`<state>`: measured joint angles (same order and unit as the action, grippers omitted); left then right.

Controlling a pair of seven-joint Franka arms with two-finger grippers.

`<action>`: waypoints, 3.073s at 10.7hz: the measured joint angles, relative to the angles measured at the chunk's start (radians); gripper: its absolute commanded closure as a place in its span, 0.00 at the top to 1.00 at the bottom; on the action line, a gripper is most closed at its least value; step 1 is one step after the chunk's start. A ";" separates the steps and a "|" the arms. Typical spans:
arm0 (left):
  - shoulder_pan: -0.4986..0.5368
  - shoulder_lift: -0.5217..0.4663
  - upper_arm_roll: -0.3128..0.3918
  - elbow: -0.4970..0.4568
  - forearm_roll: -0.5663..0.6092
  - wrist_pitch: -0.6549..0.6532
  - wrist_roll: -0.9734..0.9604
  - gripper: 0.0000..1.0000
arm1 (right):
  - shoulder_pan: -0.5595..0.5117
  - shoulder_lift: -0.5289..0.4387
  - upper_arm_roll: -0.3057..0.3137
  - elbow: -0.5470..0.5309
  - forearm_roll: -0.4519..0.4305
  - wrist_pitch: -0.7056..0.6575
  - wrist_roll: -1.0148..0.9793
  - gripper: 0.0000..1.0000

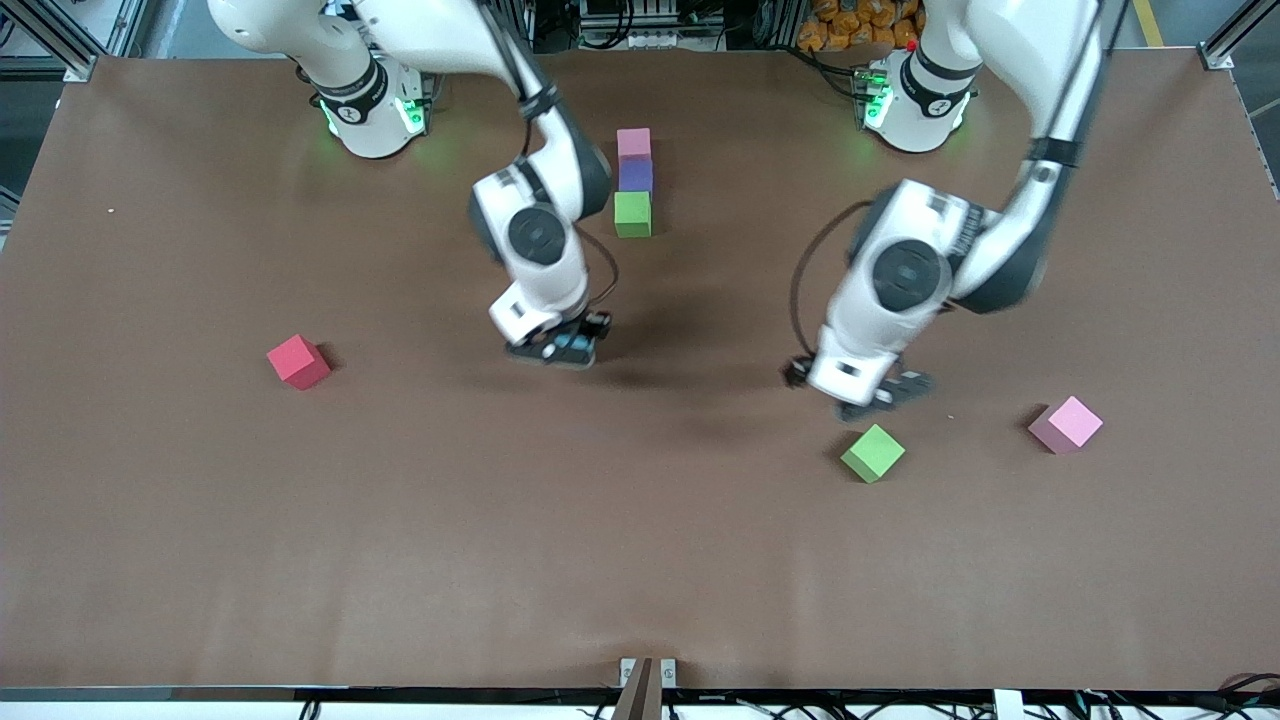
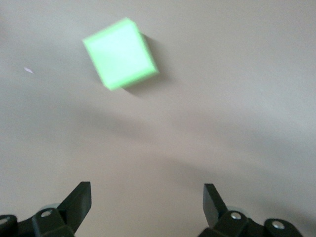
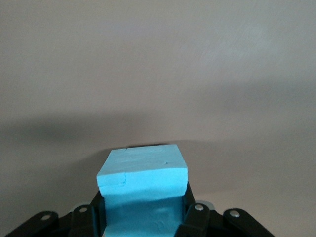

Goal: Arrange blocks into number 1
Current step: 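Carry the cyan cube to the column while the left gripper grasps green, then place the cyan cube below green while the left gripper lifts green, then place the green cube below cyan while the right gripper moves near red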

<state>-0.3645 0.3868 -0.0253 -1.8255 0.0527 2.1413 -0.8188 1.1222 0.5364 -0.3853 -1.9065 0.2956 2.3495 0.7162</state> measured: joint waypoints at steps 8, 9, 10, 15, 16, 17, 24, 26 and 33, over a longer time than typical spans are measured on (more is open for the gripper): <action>-0.004 0.155 0.134 0.046 -0.037 0.254 -0.004 1.00 | 0.295 -0.030 0.000 -0.097 0.000 0.061 0.265 0.00; -0.004 0.182 0.136 0.049 -0.046 0.284 -0.005 1.00 | 0.309 -0.030 0.000 -0.102 0.000 0.061 0.275 0.03; -0.004 0.201 0.137 0.055 -0.061 0.297 -0.005 1.00 | 0.317 -0.030 0.000 -0.109 0.000 0.063 0.279 0.12; -0.004 0.229 0.140 0.077 -0.077 0.298 -0.005 1.00 | 0.319 -0.033 -0.002 -0.119 0.000 0.066 0.319 1.00; -0.004 0.240 0.140 0.077 -0.077 0.298 -0.005 0.95 | 0.319 -0.034 -0.005 -0.119 0.000 0.066 0.324 1.00; -0.005 0.251 0.140 0.077 -0.077 0.301 -0.005 0.73 | 0.319 -0.038 -0.016 -0.119 0.000 0.065 0.326 1.00; -0.055 0.263 0.135 0.093 -0.077 0.312 0.298 0.00 | 0.164 -0.054 -0.325 -0.126 0.000 -0.018 -0.010 1.00; -0.153 0.257 0.125 0.097 -0.078 0.302 0.290 0.00 | -0.006 -0.055 -0.329 -0.130 0.000 -0.023 -0.184 1.00; -0.323 0.246 -0.107 0.098 -0.079 0.253 -0.019 0.00 | -0.463 -0.061 -0.343 -0.040 0.000 -0.018 -0.685 1.00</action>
<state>-0.6875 0.6330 -0.1324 -1.7274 -0.0261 2.3944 -0.8382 0.6597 0.4757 -0.7282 -1.9468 0.2951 2.3318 0.0315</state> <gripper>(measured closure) 0.396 0.000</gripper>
